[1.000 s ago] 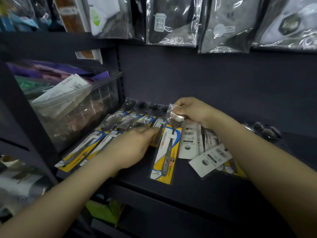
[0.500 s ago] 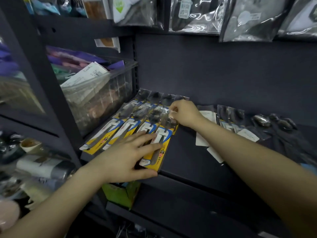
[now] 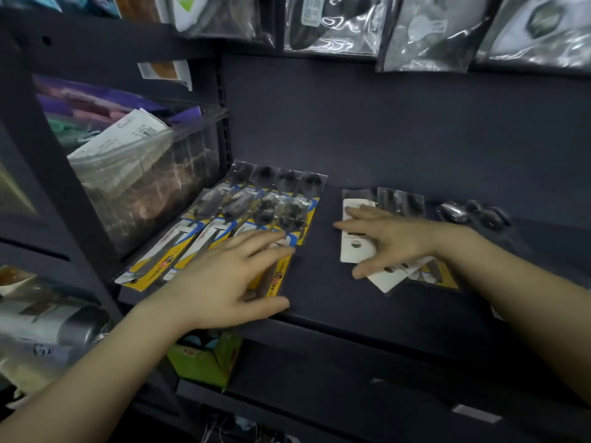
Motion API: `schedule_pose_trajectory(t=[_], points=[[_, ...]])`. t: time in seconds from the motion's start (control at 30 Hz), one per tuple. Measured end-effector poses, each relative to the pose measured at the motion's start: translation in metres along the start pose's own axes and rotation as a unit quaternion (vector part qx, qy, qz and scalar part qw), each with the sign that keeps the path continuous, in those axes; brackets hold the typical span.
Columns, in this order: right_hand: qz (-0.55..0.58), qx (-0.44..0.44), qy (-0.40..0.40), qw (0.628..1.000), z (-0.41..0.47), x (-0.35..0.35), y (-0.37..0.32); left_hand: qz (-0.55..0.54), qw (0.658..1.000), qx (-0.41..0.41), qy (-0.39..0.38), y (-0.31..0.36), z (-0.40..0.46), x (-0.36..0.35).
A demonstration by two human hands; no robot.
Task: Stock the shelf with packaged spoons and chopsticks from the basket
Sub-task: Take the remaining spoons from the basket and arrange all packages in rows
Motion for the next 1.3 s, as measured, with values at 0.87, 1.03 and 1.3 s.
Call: schedule_pose_trajectory(t=[0.87,1.03,1.3], points=[[0.770,-0.027,0.104,0.628,-0.009,0.016,0.017,-0.448,0.856,0.170,0.193,0.039,0.148,-0.010],[0.774,0.026,0.034,0.631,-0.010,0.015,-0.016,-0.299,0.915,0.159,0.221,0.038,0.125,0.006],[0.765,0.005,0.052,0.642,0.018,0.023,-0.033,-0.428,0.851,0.192,0.236,0.028,0.072,0.010]])
Point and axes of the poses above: each hand's wrist, its own z-axis towards the middle knuckle, its own x-axis out of the back of the hand, y = z × x, the point moved 2 cm from there along z, towards the middle knuckle, and after that the axes turned 12 degrees about -x, right-handed, at the moved point
